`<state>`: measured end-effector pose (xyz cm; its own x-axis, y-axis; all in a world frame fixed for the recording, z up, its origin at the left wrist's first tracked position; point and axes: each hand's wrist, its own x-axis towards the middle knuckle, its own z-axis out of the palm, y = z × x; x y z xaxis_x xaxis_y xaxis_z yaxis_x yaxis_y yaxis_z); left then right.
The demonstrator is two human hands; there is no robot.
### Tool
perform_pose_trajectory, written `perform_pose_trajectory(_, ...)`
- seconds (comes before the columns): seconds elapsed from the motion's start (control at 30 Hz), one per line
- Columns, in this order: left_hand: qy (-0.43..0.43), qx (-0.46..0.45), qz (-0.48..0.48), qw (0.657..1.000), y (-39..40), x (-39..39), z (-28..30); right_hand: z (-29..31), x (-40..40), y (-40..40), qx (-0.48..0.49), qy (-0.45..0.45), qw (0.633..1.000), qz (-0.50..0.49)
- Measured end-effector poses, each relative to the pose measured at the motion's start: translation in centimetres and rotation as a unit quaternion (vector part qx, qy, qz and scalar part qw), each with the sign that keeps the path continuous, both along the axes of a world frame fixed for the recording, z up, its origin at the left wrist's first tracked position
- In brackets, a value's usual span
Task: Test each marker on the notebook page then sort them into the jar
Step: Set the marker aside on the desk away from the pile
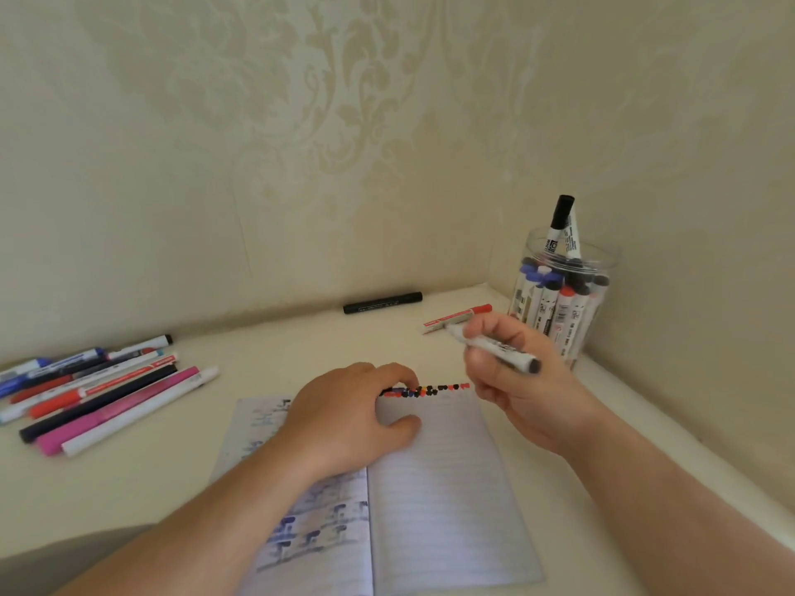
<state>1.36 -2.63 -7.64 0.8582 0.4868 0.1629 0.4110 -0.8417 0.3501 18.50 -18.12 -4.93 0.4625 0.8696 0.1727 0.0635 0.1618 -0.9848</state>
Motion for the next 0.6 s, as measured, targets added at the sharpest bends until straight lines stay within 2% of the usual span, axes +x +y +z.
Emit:
perform_pose_trajectory(0.17,0.053,0.038,-0.045,0.997,0.3,0.0,0.1,-0.6,0.0,1.2,-0.056,0.010,0.997,-0.058)
perform_pose_trajectory(0.43,0.049,0.073,-0.058,0.994,0.1,0.0,0.0,-1.1,0.2,2.0,-0.119,-0.140,0.975,-0.123)
perform_pose_trajectory(0.6,0.051,0.094,-0.051,0.993,0.0,0.3,-0.2,-1.6,0.5,2.8,-0.152,-0.158,0.957,-0.188)
